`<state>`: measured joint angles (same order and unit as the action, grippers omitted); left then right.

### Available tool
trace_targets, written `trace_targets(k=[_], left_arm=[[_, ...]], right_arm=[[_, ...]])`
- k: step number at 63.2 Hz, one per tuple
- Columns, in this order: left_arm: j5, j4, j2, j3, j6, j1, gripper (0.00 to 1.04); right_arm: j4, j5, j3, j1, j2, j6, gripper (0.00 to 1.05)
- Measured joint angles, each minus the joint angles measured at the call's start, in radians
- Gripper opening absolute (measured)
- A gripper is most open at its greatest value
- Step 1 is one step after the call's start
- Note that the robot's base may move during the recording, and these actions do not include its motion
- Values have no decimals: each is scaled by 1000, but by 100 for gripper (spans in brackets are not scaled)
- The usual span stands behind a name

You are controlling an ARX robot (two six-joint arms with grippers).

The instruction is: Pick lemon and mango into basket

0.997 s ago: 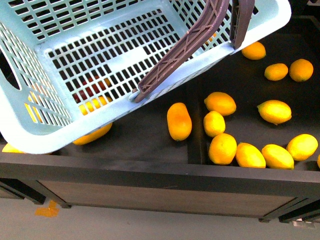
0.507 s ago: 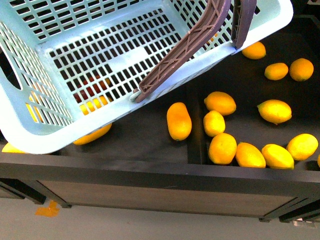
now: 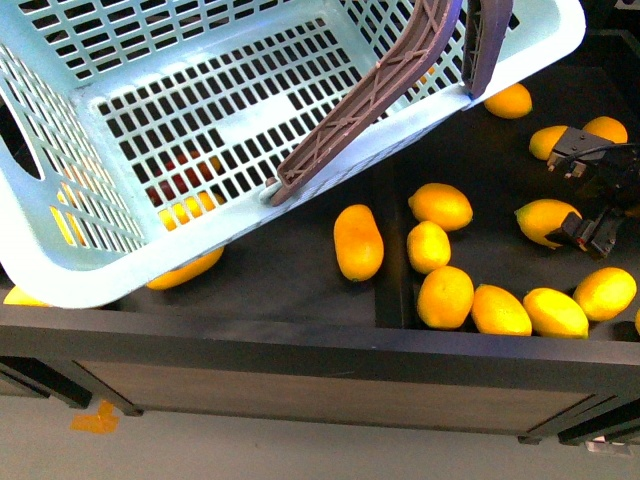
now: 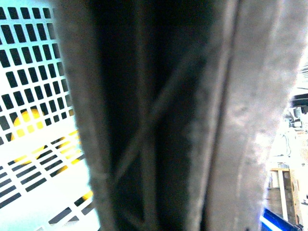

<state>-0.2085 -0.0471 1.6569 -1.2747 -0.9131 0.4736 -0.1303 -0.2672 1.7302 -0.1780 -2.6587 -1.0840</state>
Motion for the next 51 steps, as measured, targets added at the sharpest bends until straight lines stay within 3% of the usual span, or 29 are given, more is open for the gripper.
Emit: trace_targets(k=[26, 47, 51], left_arm=[[1, 0, 0, 0, 0, 0, 15], [0, 0, 0, 0, 0, 0, 15], [0, 0, 0, 0, 0, 0, 15]], right_arm=[[-105, 28, 221, 47, -146, -3, 96], [-113, 40, 243, 35, -180, 5, 96], [-112, 43, 232, 34, -180, 10, 89]])
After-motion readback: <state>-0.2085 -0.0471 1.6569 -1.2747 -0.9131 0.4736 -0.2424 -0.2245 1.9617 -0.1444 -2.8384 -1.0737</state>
